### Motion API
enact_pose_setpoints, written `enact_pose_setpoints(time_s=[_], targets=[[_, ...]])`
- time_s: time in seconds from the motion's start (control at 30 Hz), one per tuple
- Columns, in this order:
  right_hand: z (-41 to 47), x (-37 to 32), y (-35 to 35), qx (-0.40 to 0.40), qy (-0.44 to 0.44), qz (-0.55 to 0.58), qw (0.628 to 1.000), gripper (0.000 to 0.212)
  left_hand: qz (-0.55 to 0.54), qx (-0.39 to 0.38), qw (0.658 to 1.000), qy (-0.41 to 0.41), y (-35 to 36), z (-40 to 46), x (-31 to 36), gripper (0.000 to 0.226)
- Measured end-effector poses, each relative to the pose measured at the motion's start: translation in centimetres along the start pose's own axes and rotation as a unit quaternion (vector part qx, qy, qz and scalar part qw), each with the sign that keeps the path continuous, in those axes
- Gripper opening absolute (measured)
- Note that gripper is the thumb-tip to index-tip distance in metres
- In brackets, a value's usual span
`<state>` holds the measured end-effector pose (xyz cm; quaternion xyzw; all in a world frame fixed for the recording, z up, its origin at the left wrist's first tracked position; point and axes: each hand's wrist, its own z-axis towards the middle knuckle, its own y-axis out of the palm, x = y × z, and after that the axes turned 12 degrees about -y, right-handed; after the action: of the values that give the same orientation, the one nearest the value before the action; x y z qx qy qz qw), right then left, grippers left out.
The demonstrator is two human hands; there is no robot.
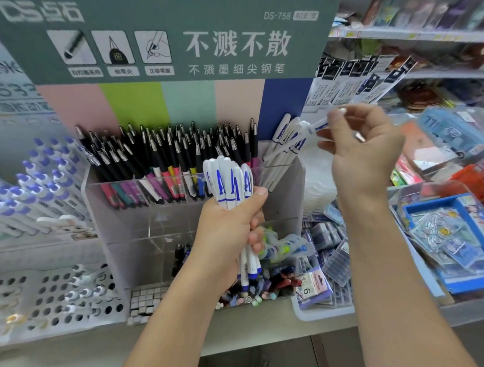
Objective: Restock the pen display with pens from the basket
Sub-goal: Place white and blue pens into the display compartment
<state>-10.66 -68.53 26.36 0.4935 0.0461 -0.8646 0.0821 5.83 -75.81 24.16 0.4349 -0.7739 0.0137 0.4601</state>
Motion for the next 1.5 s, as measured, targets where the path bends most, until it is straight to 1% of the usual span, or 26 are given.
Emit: enact_pose_setpoints(time_s=[0.07,0.13,0.2,0.37,0.47,0.53,0.6,0.67,0.7,0.73,0.8,0.87,0.97,1.03,1.1,1.13,1.2,1.23,1.27,1.3,1.33,1.43,1.5], targets=[[-0.2,0.9,0.7,-0.039,-0.024,-0.059,0.997,0.003,-0.014,-0.008,1.0,-0.001,0.2,-0.1,0.2,0.01],[-0.4,1.6,1.0,-0.057,-0.043,-0.104,0.992,0.007,-0.026,-0.008,1.0,0.001,0.2,-0.1,0.3,0.008],[-0.5,2.0,1.2,-0.068,-0.07,-0.135,0.986,0.013,-0.033,-0.01,0.999,0.002,0.2,-0.2,0.4,0.005],[-1.2,2.1,1.7,-0.13,-0.144,-0.204,0.96,0.024,-0.035,-0.022,0.999,0.001,0.2,-0.2,0.4,0.007],[-1.0,1.8,1.8,-0.162,-0.165,-0.247,0.941,0.035,-0.029,-0.028,0.999,0.003,0.2,-0.2,0.3,0.004],[-1.5,1.4,1.9,-0.159,-0.156,-0.252,0.942,0.04,-0.02,-0.033,0.999,0.008,0.2,-0.1,0.2,0.002],[-2.4,0.5,1.6,-0.115,-0.126,-0.231,0.958,0.032,-0.015,-0.035,0.999,0.012,0.1,0.1,0.1,0.004],[-3.7,-0.7,1.1,-0.087,-0.063,-0.204,0.973,0.018,-0.011,-0.036,0.999,0.015,0.1,0.2,0.1,0.007],[-4.4,-1.4,0.8,-0.101,-0.013,-0.176,0.979,0.014,-0.006,-0.039,0.999,0.018,0.0,0.3,0.1,0.008],[-5.0,-1.9,0.6,-0.133,0.05,-0.132,0.981,0.013,0.002,-0.046,0.999,0.022,0.0,0.3,0.1,0.008],[-5.9,-2.7,0.4,-0.194,0.18,0.001,0.964,0.015,0.02,-0.058,0.998,0.029,0.0,0.4,0.0,0.007],[-6.2,-2.7,0.4,-0.202,0.261,0.111,0.937,0.018,0.032,-0.06,0.997,0.032,0.1,0.4,0.1,0.007],[-6.0,-2.0,0.3,-0.202,0.313,0.167,0.913,0.027,0.041,-0.06,0.997,0.032,0.3,0.4,0.1,0.011],[-5.7,-1.7,0.2,-0.19,0.322,0.175,0.911,0.024,0.05,-0.043,0.998,0.024,0.3,0.4,0.2,0.015],[-5.0,-1.6,-0.1,-0.14,0.306,0.177,0.925,0.01,0.045,-0.018,0.999,0.01,0.2,0.6,0.2,0.018],[-4.4,-1.7,-0.4,-0.1,0.285,0.181,0.936,0.009,0.034,-0.008,0.999,0.003,0.0,0.7,0.2,0.018],[-2.7,-1.9,-1.0,-0.012,0.204,0.18,0.962,0.013,0.017,-0.001,1.0,-0.001,-0.4,0.8,0.3,0.013],[-1.9,-2.0,-1.2,0.024,0.15,0.157,0.976,0.014,0.014,-0.001,1.0,0.002,-0.5,0.9,0.3,0.011],[-1.1,-2.0,-1.3,0.041,0.096,0.121,0.987,0.013,0.013,-0.001,1.0,0.004,-0.6,0.8,0.3,0.01],[-0.6,-1.8,-1.2,0.037,0.05,0.083,0.995,0.011,0.011,-0.002,1.0,0.007,-0.7,0.8,0.4,0.009],[-0.2,-1.6,-0.9,0.018,0.018,0.048,0.999,0.01,0.008,-0.003,1.0,0.009,-0.7,0.7,0.5,0.009],[-0.2,-0.4,0.6,-0.064,-0.012,-0.05,0.997,0.007,-0.001,-0.008,1.0,0.014,-0.4,0.7,0.6,0.011],[-0.6,0.7,1.4,-0.101,-0.034,-0.109,0.988,0.004,-0.004,-0.01,1.0,0.016,-0.2,0.7,0.6,0.011]])
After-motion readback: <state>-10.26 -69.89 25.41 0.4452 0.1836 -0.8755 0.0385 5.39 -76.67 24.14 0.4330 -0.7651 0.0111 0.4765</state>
